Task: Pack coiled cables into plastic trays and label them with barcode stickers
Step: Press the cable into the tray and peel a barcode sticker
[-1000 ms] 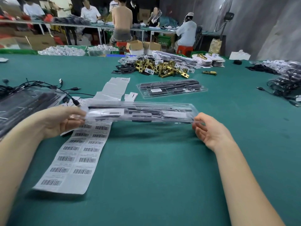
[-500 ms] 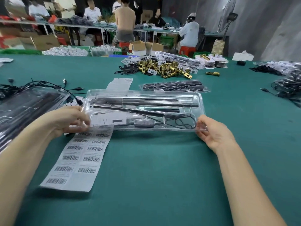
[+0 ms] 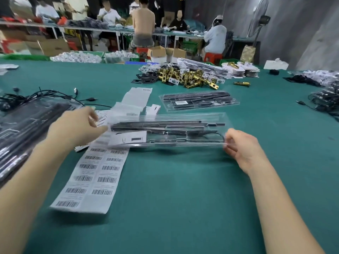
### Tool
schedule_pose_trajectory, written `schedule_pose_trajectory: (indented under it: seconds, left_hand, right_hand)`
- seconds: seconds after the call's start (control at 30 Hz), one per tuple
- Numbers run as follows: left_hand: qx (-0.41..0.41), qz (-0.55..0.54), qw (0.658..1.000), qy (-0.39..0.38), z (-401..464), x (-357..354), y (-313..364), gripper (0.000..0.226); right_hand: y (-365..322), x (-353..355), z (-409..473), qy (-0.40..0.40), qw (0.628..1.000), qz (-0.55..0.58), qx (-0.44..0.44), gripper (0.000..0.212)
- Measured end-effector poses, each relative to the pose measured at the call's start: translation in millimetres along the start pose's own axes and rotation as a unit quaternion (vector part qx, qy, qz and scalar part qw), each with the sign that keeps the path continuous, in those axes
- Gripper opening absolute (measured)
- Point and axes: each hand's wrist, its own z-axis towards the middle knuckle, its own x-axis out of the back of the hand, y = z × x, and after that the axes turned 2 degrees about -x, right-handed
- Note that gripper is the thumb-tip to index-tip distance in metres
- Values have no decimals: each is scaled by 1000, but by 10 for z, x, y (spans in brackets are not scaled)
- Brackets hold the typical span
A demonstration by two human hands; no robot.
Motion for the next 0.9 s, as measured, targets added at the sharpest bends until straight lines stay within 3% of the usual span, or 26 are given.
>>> schedule_pose_trajectory:
  seconds: [0.03,0.1,0.23,0.37,0.53,0.9]
  left_hand:
    - [-51,7,998,40,-26,21,65,30]
    - [-171,-55,983,45,-81,26,215,35]
    - [-318,-26,945,-78,-188,-193,419,59]
    - [-334,18,942,-38,-204,-467,431,53]
    - [-334,9,941,43,-243,-625,432,39]
    - [-327,18,937,118,-239,-693,492,41]
  right_hand:
    - [9,2,9,1,1000,-5,-3,15]
    - [12,5,20,3,1000,-10,-4,15]
    - [9,34,37,26,1000,16,2,11]
    - [31,41,22,49,999,-8,21,27]
    - [-6,-7,-16,61,997,19,30,31]
    - [-126,-52,-89,30,992,121,8,29]
